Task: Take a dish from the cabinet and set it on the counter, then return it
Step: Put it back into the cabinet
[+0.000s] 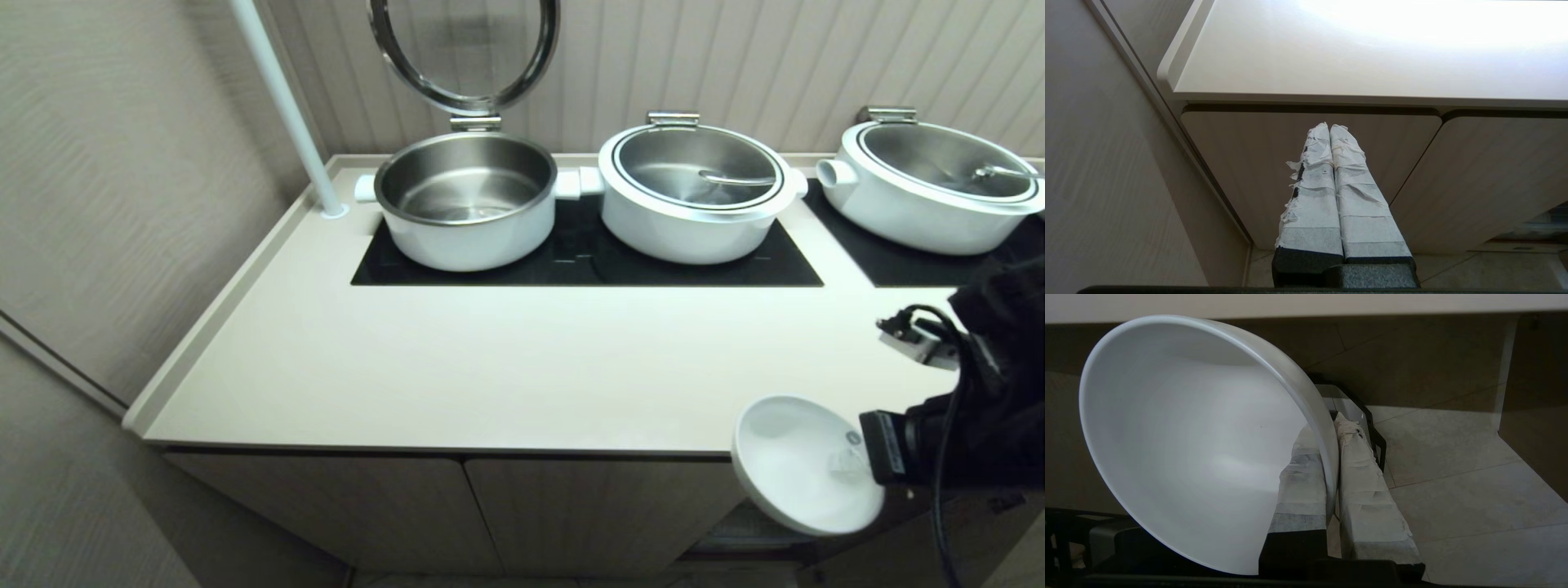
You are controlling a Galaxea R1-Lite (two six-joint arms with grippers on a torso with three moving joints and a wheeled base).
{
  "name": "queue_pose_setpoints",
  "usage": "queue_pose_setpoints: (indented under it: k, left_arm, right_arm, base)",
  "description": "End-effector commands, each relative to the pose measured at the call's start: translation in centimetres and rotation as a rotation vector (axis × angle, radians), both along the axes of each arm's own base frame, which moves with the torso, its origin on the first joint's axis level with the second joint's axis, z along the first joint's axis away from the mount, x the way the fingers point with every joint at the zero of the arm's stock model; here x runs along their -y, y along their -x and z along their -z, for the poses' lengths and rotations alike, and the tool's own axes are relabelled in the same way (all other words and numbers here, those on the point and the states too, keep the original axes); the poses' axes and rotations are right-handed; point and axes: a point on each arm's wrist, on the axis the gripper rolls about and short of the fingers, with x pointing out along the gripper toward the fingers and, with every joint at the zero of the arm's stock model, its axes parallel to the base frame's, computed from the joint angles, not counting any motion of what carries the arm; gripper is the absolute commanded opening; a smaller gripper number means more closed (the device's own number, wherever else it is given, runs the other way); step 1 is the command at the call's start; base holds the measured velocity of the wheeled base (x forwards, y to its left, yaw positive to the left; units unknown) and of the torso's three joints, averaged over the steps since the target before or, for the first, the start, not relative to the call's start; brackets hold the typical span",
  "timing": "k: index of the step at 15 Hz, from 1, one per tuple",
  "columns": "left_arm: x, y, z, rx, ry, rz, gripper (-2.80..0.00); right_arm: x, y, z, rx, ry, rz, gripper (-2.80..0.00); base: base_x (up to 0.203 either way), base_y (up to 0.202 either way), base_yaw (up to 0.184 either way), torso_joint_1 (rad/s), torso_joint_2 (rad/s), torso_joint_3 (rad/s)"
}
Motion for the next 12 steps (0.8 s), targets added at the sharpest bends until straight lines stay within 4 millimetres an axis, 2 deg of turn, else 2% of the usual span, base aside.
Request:
queue_pose_setpoints:
  k: [1,4,12]
  left_arm:
    - [0.0,0.0,0.0,0.001,0.001,0.000,-2.80]
    - [0.0,0.0,0.0,0.001,0.001,0.000,-2.80]
    - [0.0,0.0,0.0,0.001,0.001,0.001,-2.80]
  right_arm:
    - [1.0,3.1,0.8,0.008,-0.004,0.010,-2.80]
    - [2.2,5.3,1.5,0.012,-0.006,0.044,-2.80]
    - [3.3,9.9,3.7,0.011,-0.011,0.048,-2.80]
  base:
    - [0.000,0.000,0.000,0.000,0.00,0.000]
    - [0.000,0.000,0.000,0.000,0.00,0.000]
    - [0.000,0.000,0.000,0.000,0.00,0.000]
